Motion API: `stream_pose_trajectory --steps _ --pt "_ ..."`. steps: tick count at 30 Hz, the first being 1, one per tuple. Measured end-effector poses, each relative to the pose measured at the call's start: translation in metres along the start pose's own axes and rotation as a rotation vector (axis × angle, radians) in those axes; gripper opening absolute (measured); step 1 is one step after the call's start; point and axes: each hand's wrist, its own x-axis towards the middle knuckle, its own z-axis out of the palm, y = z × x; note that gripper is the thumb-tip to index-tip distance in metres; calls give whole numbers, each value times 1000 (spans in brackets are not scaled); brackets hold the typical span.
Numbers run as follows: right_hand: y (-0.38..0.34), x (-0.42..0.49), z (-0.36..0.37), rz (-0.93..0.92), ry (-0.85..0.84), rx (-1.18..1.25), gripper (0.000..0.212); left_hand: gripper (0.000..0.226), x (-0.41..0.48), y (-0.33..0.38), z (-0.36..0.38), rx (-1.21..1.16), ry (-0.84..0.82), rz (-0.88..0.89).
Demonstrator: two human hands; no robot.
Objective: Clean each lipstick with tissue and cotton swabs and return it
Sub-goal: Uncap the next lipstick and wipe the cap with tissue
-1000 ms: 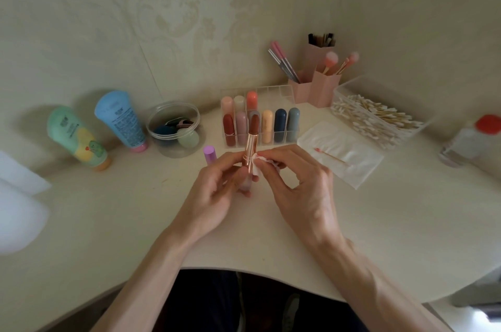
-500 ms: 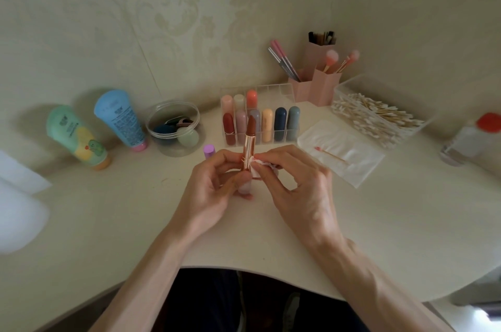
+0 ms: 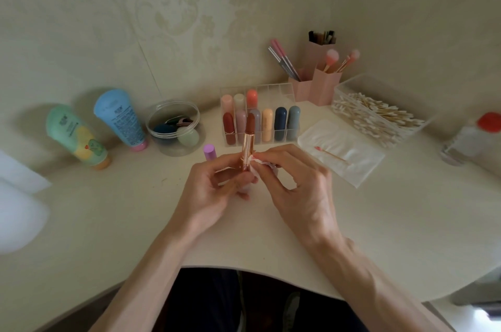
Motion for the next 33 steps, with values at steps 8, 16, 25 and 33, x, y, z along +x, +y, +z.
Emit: stream_pose_trajectory --steps 8,16,25,33 --pt "1 -1 -1 17 7 11 7 21 -1 4 0 -32 -12 -6" --pt "-1 0 -2 5 1 4 9 27 0 1 1 15 -22 3" --pt "-1 0 -2 -4 -1 -11 11 19 -1 -4 -3 87 -69 52" --pt "2 -1 -3 -30 6 -33 10 20 -4 3 -4 110 -133 53"
